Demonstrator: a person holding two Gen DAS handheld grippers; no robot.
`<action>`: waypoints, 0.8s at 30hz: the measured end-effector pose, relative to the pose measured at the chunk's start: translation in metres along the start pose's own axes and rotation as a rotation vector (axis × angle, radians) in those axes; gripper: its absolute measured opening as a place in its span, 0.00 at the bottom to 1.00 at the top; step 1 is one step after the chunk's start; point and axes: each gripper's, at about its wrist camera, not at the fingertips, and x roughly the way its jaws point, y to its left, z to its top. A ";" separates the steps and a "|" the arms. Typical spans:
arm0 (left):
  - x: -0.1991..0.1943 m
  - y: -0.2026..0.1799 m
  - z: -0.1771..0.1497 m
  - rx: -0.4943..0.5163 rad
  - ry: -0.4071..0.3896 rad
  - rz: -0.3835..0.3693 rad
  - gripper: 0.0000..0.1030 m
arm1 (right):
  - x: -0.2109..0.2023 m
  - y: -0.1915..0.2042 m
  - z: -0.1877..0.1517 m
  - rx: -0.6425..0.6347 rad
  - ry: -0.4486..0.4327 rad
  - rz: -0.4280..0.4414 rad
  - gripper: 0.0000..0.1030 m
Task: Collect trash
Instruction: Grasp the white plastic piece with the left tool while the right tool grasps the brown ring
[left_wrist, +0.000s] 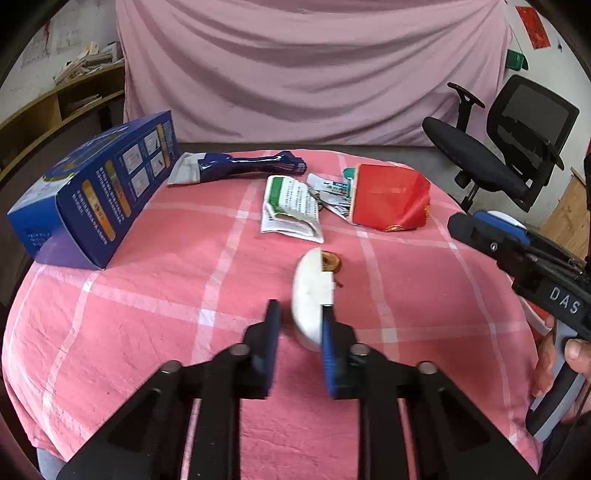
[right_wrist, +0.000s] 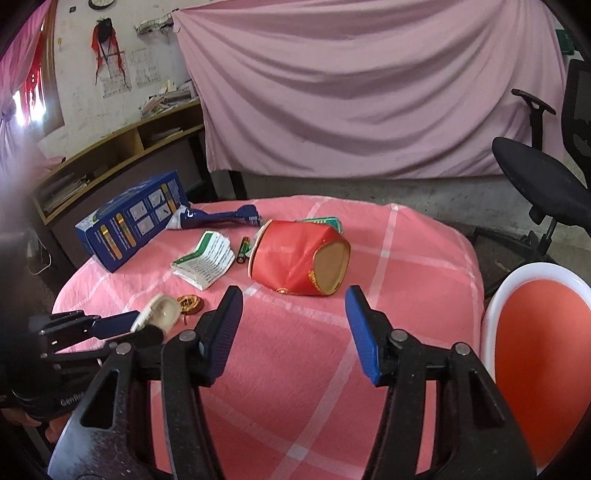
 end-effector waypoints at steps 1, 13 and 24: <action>0.000 0.002 0.000 -0.007 0.000 -0.006 0.11 | 0.002 0.002 0.000 -0.005 0.013 0.003 0.73; -0.016 0.053 -0.008 -0.121 -0.018 0.066 0.11 | 0.037 0.036 0.000 -0.098 0.168 0.110 0.70; -0.025 0.068 -0.020 -0.170 -0.057 0.050 0.11 | 0.068 0.073 0.006 -0.203 0.233 0.174 0.59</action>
